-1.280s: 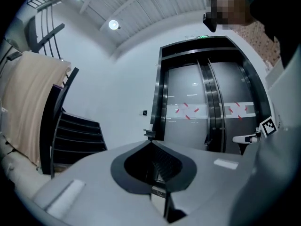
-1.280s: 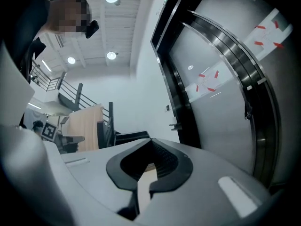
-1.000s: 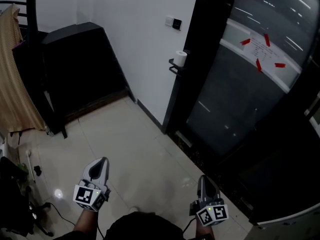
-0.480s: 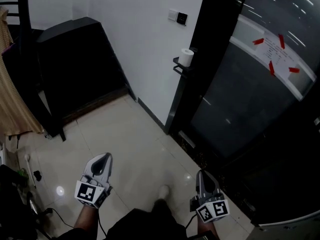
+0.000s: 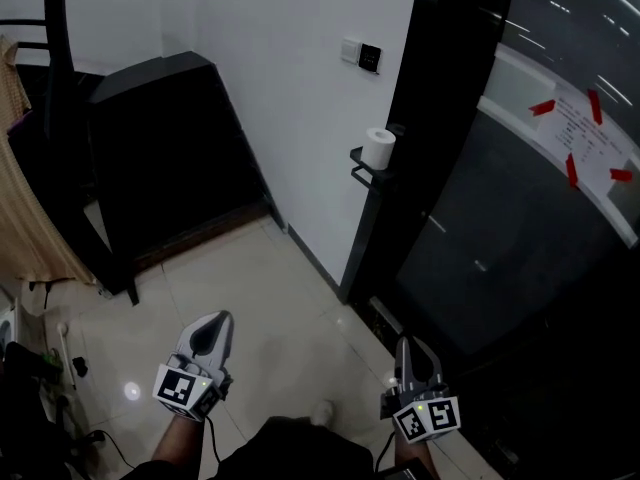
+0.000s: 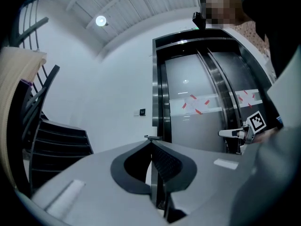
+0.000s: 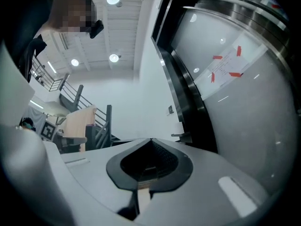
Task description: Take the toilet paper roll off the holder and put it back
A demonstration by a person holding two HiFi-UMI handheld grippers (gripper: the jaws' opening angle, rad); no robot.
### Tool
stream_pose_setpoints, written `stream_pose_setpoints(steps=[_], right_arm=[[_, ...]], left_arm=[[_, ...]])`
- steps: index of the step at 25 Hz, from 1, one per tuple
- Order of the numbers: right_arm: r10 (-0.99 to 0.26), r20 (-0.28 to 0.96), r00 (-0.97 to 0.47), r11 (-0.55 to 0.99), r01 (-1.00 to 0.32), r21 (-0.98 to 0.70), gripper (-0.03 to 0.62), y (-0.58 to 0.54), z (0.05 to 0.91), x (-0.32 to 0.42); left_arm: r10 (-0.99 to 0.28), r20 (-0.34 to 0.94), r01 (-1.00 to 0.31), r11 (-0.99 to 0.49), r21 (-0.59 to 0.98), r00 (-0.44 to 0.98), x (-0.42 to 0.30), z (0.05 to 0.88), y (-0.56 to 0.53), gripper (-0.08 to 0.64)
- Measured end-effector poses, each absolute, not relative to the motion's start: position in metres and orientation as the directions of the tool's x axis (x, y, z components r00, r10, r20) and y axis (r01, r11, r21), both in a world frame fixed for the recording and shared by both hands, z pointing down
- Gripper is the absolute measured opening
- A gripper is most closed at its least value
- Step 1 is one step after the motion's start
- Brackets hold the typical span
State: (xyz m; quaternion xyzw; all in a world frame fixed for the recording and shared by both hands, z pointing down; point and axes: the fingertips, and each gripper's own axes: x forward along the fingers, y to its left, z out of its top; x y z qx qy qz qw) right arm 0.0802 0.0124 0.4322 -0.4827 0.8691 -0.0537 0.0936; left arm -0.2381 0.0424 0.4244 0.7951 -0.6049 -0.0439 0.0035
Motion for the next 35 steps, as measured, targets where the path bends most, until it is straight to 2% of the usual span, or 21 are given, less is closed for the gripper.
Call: stream_pose_setpoints(steps=[3,15,19,23,35], right_arm=[[-0.841,-0.108,-0.53,0.54,-0.815,-0.211,0.014,-0.02,0.435,0.096],[-0.831,-0.052,-0.555,0.554,-0.814,-0.174,0.014,-0.117,0.447,0.149],[-0.837,-0.002,-0.548,0.535,-0.816,-0.218,0.014,-0.137,0.468,0.151],[-0.84,-0.005,-0.542,0.531,-0.82,-0.213,0.014,-0.16,0.468,0.143],[-0.906,-0.013,-0.422,0.419,-0.895,-0.153,0.014,-0.26,0.448,0.122]], left_arm=[[-0.961,-0.066,-0.963,-0.269,-0.01,0.269,-0.219,0.429,0.007,0.002],[-0.966,-0.046,-0.965,-0.256,0.063,0.253,-0.148,0.435,-0.089,0.002],[-0.968,-0.003,-0.965,-0.25,0.076,0.251,-0.151,0.443,-0.106,0.002],[-0.963,0.0,-0.962,-0.27,0.041,0.27,-0.163,0.454,-0.134,0.002],[-0.902,-0.044,-0.899,-0.432,0.071,0.43,-0.175,0.448,-0.283,0.002]])
